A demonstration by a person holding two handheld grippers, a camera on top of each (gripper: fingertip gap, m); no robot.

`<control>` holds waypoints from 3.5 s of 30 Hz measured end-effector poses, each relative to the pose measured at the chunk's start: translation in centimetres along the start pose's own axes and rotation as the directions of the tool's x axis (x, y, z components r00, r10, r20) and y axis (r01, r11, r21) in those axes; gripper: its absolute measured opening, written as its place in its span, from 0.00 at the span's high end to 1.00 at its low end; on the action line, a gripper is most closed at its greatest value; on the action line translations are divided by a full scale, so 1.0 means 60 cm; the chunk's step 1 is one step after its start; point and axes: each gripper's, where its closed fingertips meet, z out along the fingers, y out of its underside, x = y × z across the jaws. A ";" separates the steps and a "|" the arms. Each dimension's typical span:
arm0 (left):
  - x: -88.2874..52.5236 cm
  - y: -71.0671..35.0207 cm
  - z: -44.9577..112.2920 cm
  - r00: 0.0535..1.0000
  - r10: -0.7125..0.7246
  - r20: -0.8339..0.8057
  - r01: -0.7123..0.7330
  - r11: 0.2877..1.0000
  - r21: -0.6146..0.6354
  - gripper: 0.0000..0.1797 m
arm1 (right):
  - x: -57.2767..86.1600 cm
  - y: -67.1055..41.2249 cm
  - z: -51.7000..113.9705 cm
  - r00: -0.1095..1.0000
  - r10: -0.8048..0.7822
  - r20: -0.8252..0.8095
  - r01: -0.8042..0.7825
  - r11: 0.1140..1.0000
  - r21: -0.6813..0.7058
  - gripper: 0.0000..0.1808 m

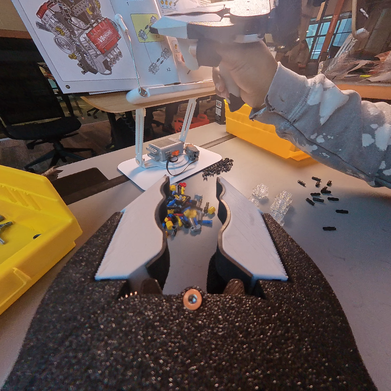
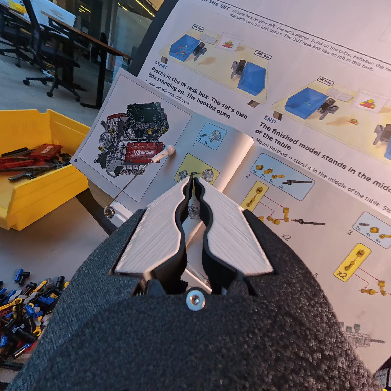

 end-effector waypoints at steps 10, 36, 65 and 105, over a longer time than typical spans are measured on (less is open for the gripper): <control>0.001 0.000 0.000 1.000 -0.010 -0.003 0.010 1.000 0.003 0.78 | 0.009 -0.003 -0.004 1.000 -0.002 -0.019 0.002 1.000 0.008 0.99; 0.060 0.092 0.003 0.959 0.055 -0.279 -0.142 0.944 -0.299 0.84 | -0.203 0.119 -0.315 0.938 0.137 0.319 -0.091 0.984 -0.155 0.97; 0.172 -0.061 -0.082 0.621 -0.188 -0.761 0.286 0.958 -0.003 0.87 | -0.287 0.075 -0.400 0.750 0.116 0.651 -0.162 0.987 0.012 0.94; 0.270 0.088 -0.038 0.731 -0.065 -0.679 -0.195 0.934 -0.299 0.85 | -0.377 0.156 -0.447 0.609 0.029 0.792 0.202 0.961 -0.190 0.98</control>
